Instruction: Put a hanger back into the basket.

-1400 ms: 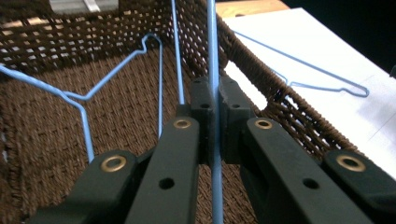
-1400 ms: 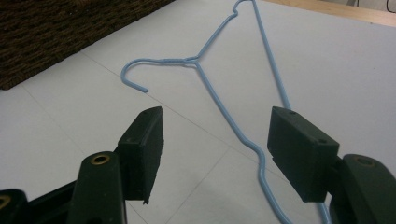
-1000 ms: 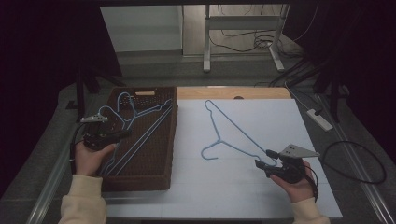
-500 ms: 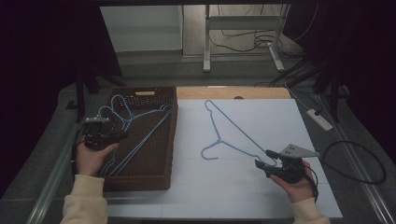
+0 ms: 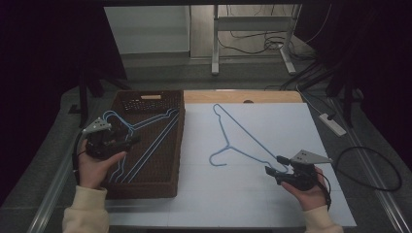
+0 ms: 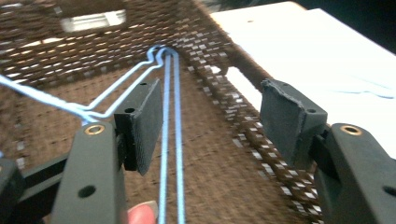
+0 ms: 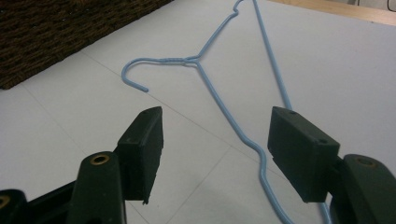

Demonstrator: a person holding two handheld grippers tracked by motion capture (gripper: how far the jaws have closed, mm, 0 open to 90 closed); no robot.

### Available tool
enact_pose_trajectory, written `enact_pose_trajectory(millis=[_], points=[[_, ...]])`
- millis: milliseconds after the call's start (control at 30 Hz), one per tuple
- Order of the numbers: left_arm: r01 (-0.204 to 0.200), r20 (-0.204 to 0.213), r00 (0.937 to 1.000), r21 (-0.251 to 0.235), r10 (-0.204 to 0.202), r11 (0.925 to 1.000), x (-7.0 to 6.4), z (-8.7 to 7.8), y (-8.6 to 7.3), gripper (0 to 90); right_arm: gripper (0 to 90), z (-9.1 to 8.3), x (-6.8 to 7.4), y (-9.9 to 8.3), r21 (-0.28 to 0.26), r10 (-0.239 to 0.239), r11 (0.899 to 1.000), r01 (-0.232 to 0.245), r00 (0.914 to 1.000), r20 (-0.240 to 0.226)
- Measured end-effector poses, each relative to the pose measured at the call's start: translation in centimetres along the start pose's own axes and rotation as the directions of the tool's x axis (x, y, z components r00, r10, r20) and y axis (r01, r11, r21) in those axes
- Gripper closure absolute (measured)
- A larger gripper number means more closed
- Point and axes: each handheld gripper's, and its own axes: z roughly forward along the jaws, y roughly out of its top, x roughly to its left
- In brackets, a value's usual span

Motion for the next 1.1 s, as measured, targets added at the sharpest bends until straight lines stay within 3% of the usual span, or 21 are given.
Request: enact_pose_trajectory(millis=[233,300,533,800,900,1100], points=[[-0.027,0.057,0.9979,-0.043,0.029,0.9987,-2.2,-1.5,-0.8,37.5,36.7,0.1,-0.1,0.0,0.005,0.002,1.000,-0.002,0.9999,-0.016],[-0.054,0.087,0.9945,-0.044,0.058,0.9975,-3.6,-1.6,-1.2,37.2,36.4,0.1,-0.2,0.0,0.014,0.001,1.000,-0.001,0.9997,-0.023],[-0.098,0.127,0.9864,-0.052,0.104,0.9938,-6.1,-1.4,-2.0,36.1,36.0,0.4,-0.1,-0.1,0.033,-0.010,0.999,0.011,0.9997,-0.022],[-0.100,0.116,0.9876,-0.054,0.106,0.9935,-7.0,-1.0,-2.7,36.1,35.9,0.5,-0.1,0.0,0.036,-0.019,0.999,0.020,0.9992,-0.034],[-0.121,0.104,0.9867,-0.048,0.125,0.9915,-7.1,-0.9,-2.8,35.9,35.6,0.6,-0.1,0.0,0.042,-0.022,0.999,0.023,0.9991,-0.037],[-0.129,0.111,0.9848,-0.046,0.134,0.9906,-7.3,-0.9,-2.7,35.0,32.6,0.9,0.0,0.0,0.067,-0.037,0.997,0.040,0.9983,-0.045]])
